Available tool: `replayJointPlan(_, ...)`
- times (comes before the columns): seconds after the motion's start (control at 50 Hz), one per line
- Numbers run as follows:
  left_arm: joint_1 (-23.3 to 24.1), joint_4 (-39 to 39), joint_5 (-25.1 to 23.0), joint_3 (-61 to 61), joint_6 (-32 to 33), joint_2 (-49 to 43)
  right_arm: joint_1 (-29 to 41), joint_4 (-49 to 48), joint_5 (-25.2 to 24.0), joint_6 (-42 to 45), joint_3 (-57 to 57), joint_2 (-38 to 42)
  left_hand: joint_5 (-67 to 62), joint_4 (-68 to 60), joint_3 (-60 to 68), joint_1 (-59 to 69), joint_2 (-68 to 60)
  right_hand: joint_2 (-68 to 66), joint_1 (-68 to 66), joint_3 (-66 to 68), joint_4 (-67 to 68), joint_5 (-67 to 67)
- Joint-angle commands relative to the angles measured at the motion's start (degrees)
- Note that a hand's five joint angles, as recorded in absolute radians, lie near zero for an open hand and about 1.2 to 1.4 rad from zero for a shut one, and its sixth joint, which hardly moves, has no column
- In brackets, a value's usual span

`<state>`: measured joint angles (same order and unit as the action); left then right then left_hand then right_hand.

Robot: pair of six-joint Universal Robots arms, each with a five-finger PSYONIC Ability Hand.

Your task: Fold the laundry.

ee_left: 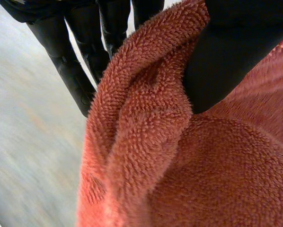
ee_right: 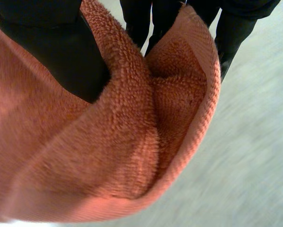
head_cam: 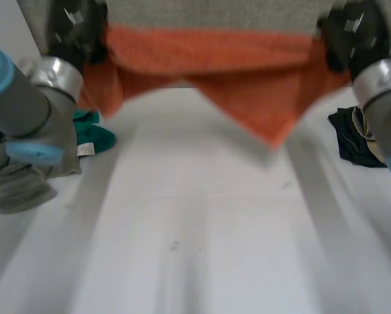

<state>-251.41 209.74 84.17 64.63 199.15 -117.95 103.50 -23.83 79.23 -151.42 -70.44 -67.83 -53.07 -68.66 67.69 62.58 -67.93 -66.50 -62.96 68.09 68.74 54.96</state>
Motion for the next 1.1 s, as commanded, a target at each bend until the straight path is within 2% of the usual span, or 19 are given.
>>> replayJointPlan(0.02,0.6,4.2,0.4,7.9,-7.1,8.3,0.5,-14.3,-0.1,-14.2,0.6,0.1,-16.9,-11.3,12.3,17.4,-12.1,-13.5,-17.0,11.9,11.3,15.0)
replayJointPlan(0.14,2.2,-0.8,-0.4,21.7,-5.1,12.0,1.5,-4.5,-1.7,-11.7,-1.1,2.7,-16.9,-11.3,12.3,17.4,-12.1,-13.5,-17.0,11.9,11.3,15.0)
replayJointPlan(0.24,5.8,-3.2,-2.3,37.1,-3.6,12.1,3.1,7.5,-3.5,-5.5,-5.5,6.1,-16.9,-11.3,12.3,17.4,-12.1,-13.5,-17.0,11.9,11.3,15.0)
replayJointPlan(0.34,8.9,-5.7,-2.9,45.6,-2.2,11.3,3.5,15.7,-2.9,1.3,-9.4,9.1,-16.1,-10.5,11.5,16.6,-11.3,-13.5,-17.0,11.9,11.3,15.0)
replayJointPlan(0.42,10.8,-12.1,-2.5,47.8,-0.3,12.0,3.1,19.9,-1.6,5.4,-11.2,10.2,1.9,7.4,-6.5,-1.4,6.7,-13.5,-17.0,11.9,11.3,15.0)
replayJointPlan(0.44,10.9,-13.6,-2.3,47.6,0.0,12.5,2.9,20.1,-1.3,5.8,-11.4,10.1,5.9,11.5,-10.5,-5.4,10.8,-13.5,-17.0,11.9,11.3,15.0)
replayJointPlan(0.48,11.1,-19.0,-1.8,46.1,0.4,15.1,2.6,20.4,-0.9,6.5,-11.7,9.6,25.4,31.0,-30.0,-24.9,30.2,-13.5,-17.0,11.9,11.3,15.0)
replayJointPlan(0.52,10.9,-23.0,-2.2,44.4,0.1,17.1,2.5,20.4,-1.0,6.8,-11.8,9.0,36.0,41.6,-40.6,-35.5,40.9,-13.5,-17.0,11.9,11.3,15.0)
replayJointPlan(0.54,10.6,-27.1,-2.4,42.1,-0.3,19.1,2.6,20.4,-1.1,7.0,-11.8,8.2,37.7,43.3,-42.3,-37.2,42.6,-13.5,-17.0,11.9,11.3,15.0)
replayJointPlan(0.6,9.1,-32.4,-3.1,38.1,-1.2,21.4,2.8,20.1,-1.8,7.2,-11.9,6.3,40.2,45.8,-44.9,-39.7,45.1,-13.5,-17.0,11.9,11.3,15.0)
replayJointPlan(0.62,7.2,-35.1,-3.7,35.4,-2.4,22.1,3.0,19.9,-2.5,7.4,-12.1,4.9,42.9,48.5,-47.5,-42.4,47.8,-13.5,-17.0,11.9,11.3,15.0)
replayJointPlan(0.7,3.2,-36.8,-4.9,28.0,-6.6,22.0,3.6,18.0,-6.1,7.2,-13.0,-0.3,49.6,55.2,-54.3,-49.2,54.5,-13.5,-17.0,11.9,11.3,15.0)
replayJointPlan(0.84,-0.4,-35.1,-5.8,14.8,-11.7,13.1,5.8,9.9,-16.4,5.1,-15.2,-11.4,50.7,56.3,-55.3,-50.2,55.5,-13.5,-17.0,11.9,11.3,15.0)
replayJointPlan(0.96,0.0,-37.1,-6.9,6.3,-12.0,3.9,7.1,5.8,-20.1,-0.8,-15.3,-18.7,50.7,56.3,-55.3,-50.2,55.5,-13.5,-17.0,11.9,11.3,15.0)
replayJointPlan(1.1,3.2,-40.0,-10.8,0.4,-12.0,-5.9,7.9,2.2,-22.6,-10.6,-14.6,-24.5,50.8,56.4,-55.5,-50.4,55.7,-13.5,-17.0,11.9,11.3,15.0)
